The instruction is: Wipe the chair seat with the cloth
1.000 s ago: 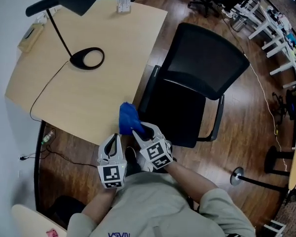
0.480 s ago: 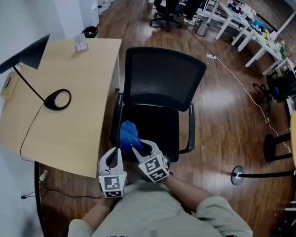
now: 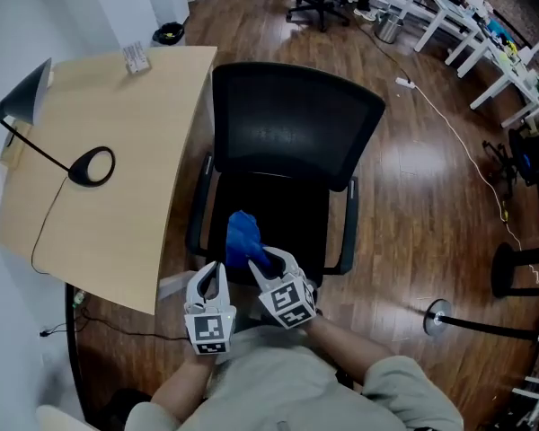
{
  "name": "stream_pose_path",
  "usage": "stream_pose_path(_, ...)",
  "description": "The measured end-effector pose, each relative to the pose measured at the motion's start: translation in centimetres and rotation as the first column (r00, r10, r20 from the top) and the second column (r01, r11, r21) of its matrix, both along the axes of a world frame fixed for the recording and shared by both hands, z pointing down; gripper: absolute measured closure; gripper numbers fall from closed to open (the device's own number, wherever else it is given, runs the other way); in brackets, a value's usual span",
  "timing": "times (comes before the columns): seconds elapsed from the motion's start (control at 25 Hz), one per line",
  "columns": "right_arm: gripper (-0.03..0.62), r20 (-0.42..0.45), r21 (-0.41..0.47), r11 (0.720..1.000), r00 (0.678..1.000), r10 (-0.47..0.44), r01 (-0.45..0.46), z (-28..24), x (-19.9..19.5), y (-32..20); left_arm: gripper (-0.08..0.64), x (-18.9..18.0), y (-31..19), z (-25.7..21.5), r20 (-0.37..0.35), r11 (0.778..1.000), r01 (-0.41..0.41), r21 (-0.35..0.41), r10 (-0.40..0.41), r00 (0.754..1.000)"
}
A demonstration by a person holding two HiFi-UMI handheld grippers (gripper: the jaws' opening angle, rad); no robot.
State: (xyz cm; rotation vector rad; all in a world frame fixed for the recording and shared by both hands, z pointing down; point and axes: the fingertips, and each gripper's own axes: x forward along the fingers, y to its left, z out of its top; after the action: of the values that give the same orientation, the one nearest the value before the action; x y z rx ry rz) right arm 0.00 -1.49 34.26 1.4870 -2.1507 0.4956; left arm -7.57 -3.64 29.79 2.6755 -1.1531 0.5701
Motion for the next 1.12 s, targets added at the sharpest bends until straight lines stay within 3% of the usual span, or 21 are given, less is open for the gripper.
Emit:
stream_pose_path(0.2,0.480,0.001,-0.016,1.000,1.000,0.025,-0.025,5.2,3.2,-3.5,0.554,2.8,-2.9,4.4,0.017,1.000,0.009,-0.008,-0.009,1.000)
stream_pose_path(0.4,0.480,0.041,-0.096,0.994,0.998,0.057,-0.053,11.5,2.5,-5.7,0.555,2.6,-3.9,11.3,0.058,0.995,0.007,-0.103,-0.001,0.998)
stream_pose_path(0.64,0.480,0.069,-0.094,0.987,0.988,0.138,-0.132,18.8,3.1,-11.1,0.555,3.2,-7.5,19.8,0.091,0.993,-0.014,-0.116,0.024,0.996)
stream_pose_path(0.88,0.482,0.082,-0.075,0.987,0.985,0.150,-0.144,24.7,3.2,-16.6,0.554,3.6,-9.6,27.2,0.047,0.986,0.052,-0.161,-0.045,0.998)
stream_pose_path(1.12,0.485,0.061,-0.067,0.989,0.989,0.135,-0.131,28.3,2.9,-20.2,0.554,3.5,-11.3,31.3,0.050,0.975,0.081,-0.209,-0.072,0.996)
